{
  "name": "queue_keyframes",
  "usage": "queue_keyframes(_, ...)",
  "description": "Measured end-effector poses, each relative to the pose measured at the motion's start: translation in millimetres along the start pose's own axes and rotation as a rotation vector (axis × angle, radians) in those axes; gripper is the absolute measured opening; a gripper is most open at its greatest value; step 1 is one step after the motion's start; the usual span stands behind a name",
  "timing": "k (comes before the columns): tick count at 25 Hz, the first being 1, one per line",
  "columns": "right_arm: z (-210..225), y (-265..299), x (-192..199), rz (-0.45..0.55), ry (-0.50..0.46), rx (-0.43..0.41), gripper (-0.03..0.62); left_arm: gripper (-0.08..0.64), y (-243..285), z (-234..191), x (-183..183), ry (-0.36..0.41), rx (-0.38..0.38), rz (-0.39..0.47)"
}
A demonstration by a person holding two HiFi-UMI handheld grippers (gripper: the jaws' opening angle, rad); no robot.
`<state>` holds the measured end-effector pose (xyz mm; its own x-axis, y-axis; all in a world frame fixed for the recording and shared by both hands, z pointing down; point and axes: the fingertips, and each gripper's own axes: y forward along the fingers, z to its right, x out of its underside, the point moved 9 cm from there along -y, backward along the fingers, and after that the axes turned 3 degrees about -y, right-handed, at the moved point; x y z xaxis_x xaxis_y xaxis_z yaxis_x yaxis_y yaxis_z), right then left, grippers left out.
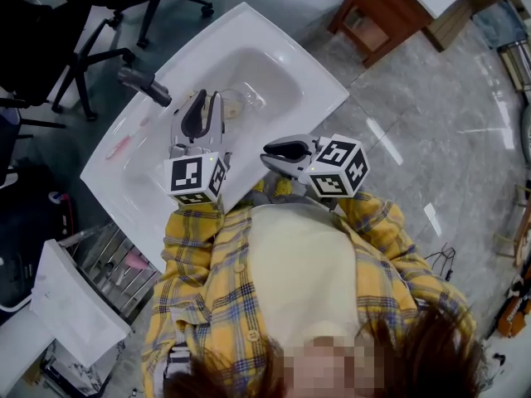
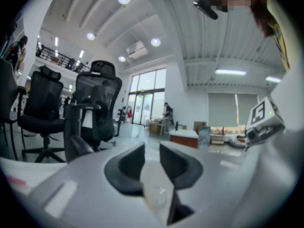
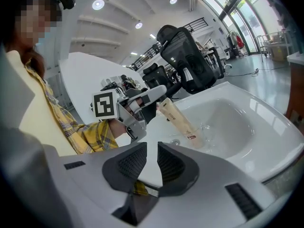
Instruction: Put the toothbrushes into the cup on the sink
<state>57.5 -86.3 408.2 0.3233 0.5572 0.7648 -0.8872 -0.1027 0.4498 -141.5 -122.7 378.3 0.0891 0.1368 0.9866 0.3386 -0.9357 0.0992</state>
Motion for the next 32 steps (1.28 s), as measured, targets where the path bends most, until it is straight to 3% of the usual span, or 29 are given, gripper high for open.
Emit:
queue_keyframes(9, -0.4, 0.7, -3.9, 0.016, -0.004, 0.024, 0.071, 0.078, -33.4, -7.2, -16.2, -0.013, -0.041, 0.032)
queue_keyframes(17, 1.4, -0.4, -9.2, 0.046, 0.001, 0.072, 0.069, 0.078, -58.2, -13.4, -18.5, -0.112, -0.066, 0.002)
queue_keyframes(25, 3.3, -0.8, -8.7, 0.067, 0.028, 0.111, 0.064, 0.078, -69.2, -8.0, -3.3, -0.192, -0.037, -0.063)
queue_keyframes(32, 6.2, -5.1, -13.7, 0.135, 0.042, 0.183, 0.046, 0.078, -68.2, -2.3, 11.8, -0.242, -0.011, -0.182)
